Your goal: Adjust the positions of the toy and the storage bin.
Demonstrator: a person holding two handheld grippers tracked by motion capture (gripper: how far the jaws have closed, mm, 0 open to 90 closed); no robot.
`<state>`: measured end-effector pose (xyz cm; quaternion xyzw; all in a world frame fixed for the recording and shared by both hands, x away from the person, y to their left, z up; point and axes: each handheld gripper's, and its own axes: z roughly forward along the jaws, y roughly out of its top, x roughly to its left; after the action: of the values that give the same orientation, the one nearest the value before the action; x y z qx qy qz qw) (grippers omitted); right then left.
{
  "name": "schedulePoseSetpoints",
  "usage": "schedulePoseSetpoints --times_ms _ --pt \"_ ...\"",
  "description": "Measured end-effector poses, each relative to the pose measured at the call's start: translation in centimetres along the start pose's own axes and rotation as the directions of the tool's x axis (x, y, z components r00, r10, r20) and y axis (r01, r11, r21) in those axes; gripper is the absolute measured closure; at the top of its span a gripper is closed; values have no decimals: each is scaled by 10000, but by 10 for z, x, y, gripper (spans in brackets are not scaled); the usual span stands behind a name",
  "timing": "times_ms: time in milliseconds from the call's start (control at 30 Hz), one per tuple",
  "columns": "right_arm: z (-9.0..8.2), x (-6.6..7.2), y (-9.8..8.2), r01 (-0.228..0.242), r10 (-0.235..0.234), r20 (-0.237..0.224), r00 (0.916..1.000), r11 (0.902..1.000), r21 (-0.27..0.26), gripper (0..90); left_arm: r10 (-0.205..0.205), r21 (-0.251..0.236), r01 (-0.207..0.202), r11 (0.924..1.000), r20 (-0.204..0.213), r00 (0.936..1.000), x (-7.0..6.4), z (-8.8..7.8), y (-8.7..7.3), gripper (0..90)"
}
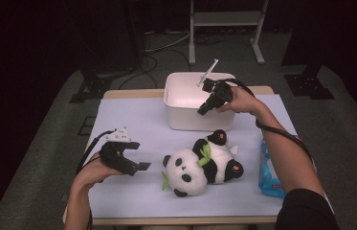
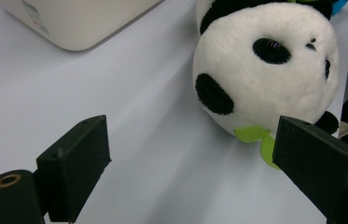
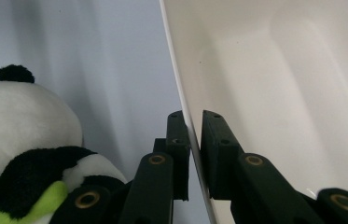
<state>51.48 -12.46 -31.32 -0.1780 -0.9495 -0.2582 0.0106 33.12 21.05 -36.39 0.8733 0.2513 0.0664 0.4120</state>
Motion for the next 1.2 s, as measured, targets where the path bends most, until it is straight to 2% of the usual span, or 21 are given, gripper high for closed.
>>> schedulePoseSetpoints --times_ms 300,633,1000,1200 --pt "-3 13 -5 346 -345 -92 9994 9993 141 823 26 93 -27 10000 11 10000 1 2 0 101" --pt "-6 34 -14 770 -763 -222 9968 9965 335 827 10 215 -12 9998 99 10000 1 7 -1 101" --pt "-9 54 -24 947 -940 -284 9952 9952 261 828 97 162 -101 9998 196 9998 0 6 0 101" --pt "-10 59 -28 910 -904 -311 9954 9957 180 827 119 193 -123 9997 204 9997 -1 6 0 101"
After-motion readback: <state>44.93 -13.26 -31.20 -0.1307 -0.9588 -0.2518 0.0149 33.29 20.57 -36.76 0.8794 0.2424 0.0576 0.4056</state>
